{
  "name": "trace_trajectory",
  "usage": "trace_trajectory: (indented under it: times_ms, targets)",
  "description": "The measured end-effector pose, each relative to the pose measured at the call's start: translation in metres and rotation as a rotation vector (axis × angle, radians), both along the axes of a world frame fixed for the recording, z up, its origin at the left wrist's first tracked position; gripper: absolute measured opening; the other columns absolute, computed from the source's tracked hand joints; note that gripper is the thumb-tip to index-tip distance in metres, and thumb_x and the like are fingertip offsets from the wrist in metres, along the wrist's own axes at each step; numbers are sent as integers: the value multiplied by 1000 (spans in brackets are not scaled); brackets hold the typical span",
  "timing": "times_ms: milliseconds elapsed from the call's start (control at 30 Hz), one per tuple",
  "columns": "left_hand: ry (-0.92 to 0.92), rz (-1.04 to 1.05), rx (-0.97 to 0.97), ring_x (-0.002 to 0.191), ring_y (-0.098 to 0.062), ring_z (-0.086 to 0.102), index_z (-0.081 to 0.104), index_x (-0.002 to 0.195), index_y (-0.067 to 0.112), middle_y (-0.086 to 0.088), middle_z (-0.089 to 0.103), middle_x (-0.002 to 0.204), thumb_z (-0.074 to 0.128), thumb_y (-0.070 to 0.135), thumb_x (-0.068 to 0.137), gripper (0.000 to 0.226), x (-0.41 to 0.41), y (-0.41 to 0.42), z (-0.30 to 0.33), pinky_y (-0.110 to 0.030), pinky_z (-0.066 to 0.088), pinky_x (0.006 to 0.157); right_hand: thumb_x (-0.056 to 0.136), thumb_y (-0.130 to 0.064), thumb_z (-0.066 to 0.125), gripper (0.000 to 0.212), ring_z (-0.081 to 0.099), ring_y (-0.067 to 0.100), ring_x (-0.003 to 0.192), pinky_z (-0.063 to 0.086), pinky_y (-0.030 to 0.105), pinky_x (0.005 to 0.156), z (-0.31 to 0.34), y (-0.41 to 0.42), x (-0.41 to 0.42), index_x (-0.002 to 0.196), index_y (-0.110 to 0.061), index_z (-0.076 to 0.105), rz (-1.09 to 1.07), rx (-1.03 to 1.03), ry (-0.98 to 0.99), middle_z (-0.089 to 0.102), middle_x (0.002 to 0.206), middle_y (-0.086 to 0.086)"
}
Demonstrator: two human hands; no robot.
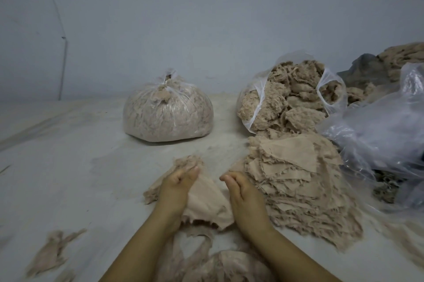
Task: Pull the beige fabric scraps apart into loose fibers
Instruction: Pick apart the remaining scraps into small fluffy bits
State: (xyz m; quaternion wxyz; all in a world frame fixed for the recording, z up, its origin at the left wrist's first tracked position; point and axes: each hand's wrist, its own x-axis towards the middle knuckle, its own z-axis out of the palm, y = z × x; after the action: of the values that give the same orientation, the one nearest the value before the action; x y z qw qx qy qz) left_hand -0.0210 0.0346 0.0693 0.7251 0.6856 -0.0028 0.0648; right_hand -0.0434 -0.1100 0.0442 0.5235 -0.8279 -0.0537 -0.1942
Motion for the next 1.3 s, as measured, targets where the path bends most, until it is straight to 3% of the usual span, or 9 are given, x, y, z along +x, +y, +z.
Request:
trace_trajectory:
  times_ms: [100, 267, 400, 467, 567, 800, 933, 1067, 1300]
  targets:
    - [50, 104, -252, 77, -29, 69, 66, 86, 3, -17, 72, 83, 62, 33, 88, 30, 5, 20, 7, -38, 56, 73, 96, -39, 51, 27, 60, -1, 74, 48, 23, 73, 2, -9, -3, 86, -22, 69, 140, -36, 124, 68, 79, -10]
    - [126, -109, -367, 90, -31, 70, 67, 104, 3, -20, 71, 99, 55, 35, 88, 37, -1, 19, 11, -32, 58, 62, 69, -73, 44, 68, 63, 1, 61, 52, 17, 65, 8, 0, -12, 93, -14, 68, 199, 315, 319, 67, 68, -7]
    - [119, -191, -320, 97, -31, 68, 64, 113, 7, -19, 70, 104, 57, 37, 85, 42, -6, 6, 9, -41, 55, 82, 79, -51, 66, 53, 67, 30, 98, 54, 44, 91, 6, 10, -14, 110, -8, 64, 419, 630, 425, 70, 103, 15]
    - [45, -107, -256, 88, -28, 69, 67, 105, 8, -16, 72, 96, 57, 40, 83, 40, -6, 6, 9, -42, 54, 81, 74, -38, 76, 37, 68, 27, 70, 58, 35, 68, 9, 8, -17, 92, -7, 70, 498, 638, 454, 71, 81, 15]
    - [-16, 112, -178, 81, -29, 66, 67, 92, 6, -22, 69, 93, 52, 37, 93, 34, 0, 12, 9, -46, 55, 79, 64, -32, 77, 30, 41, 11, 38, 35, 20, 37, 13, 0, -15, 70, -8, 61, 442, 582, 473, 52, 49, 2]
    - [-81, 157, -59, 78, -27, 61, 62, 97, -1, -13, 66, 85, 46, 38, 97, 43, 6, 18, 3, -46, 51, 79, 67, -43, 69, 40, 61, 14, 60, 49, 24, 54, 11, -4, -9, 85, -8, 62, 333, 633, 452, 65, 70, 7]
    - [-113, -10, -57, 69, -16, 61, 67, 93, 13, -3, 67, 75, 51, 42, 90, 33, -1, 1, -4, -29, 51, 64, 79, -49, 63, 42, 70, 21, 81, 54, 28, 66, 7, 10, -10, 95, -11, 71, 407, 691, 474, 73, 91, 10]
    - [-178, 136, 45, 76, -25, 64, 67, 91, 6, -12, 68, 81, 52, 39, 93, 36, 2, 2, -4, -37, 52, 74, 89, -20, 60, 18, 49, 10, 44, 41, 21, 41, 10, 11, -7, 77, -7, 59, 190, 853, 260, 55, 58, 6]
    - [-259, 222, 240, 42, 0, 37, 41, 51, 24, 13, 40, 42, 47, 31, 97, 47, 6, 6, -10, -13, 29, 42, 96, -22, 54, 25, 43, 16, 55, 36, 30, 53, 12, -1, 0, 77, -7, 53, -77, 359, 20, 50, 63, 7]
